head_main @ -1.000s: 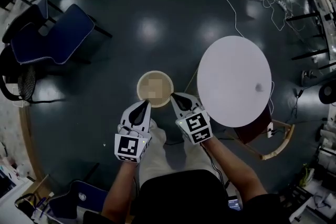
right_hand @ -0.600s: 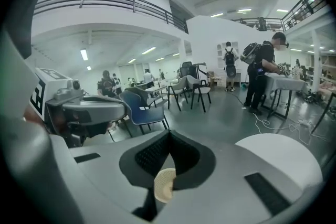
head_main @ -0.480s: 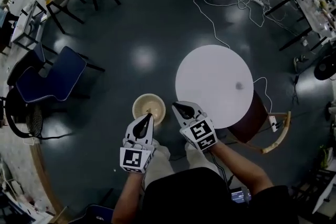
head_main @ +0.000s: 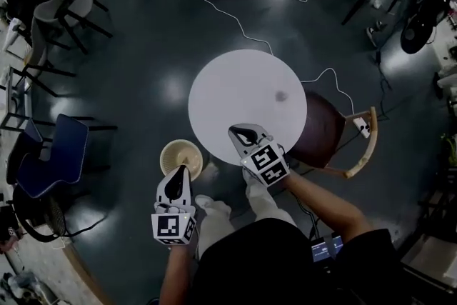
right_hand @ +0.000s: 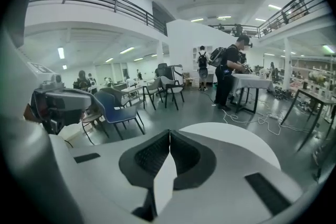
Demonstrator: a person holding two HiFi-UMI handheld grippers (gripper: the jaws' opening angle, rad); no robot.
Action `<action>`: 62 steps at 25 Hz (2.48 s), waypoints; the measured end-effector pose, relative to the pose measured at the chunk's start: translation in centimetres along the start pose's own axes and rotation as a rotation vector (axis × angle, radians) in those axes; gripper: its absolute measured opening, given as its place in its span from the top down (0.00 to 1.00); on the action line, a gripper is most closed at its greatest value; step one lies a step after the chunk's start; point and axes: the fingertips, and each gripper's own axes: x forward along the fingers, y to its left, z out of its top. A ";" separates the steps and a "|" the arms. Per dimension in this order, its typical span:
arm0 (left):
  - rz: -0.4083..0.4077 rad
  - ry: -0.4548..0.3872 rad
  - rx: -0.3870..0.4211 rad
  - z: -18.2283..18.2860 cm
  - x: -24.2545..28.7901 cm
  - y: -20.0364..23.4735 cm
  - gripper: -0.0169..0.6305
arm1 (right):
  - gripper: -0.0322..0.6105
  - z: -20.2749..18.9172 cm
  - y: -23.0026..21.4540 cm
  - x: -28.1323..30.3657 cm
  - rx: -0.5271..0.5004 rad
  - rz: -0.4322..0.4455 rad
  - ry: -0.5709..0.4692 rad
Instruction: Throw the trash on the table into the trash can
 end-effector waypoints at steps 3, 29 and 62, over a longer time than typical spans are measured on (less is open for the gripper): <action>-0.026 0.015 0.008 0.0 2.3 -2.7 0.95 | 0.92 -1.8 -4.4 -1.5 0.029 -0.056 0.007; -0.449 0.101 0.092 -4.9 25.6 -24.7 0.95 | 0.92 -16.2 -23.9 -12.4 0.296 -0.294 0.010; -0.421 0.417 0.363 -20.1 47.9 -27.1 0.48 | 0.92 -28.8 -27.5 -11.4 0.520 -0.449 0.046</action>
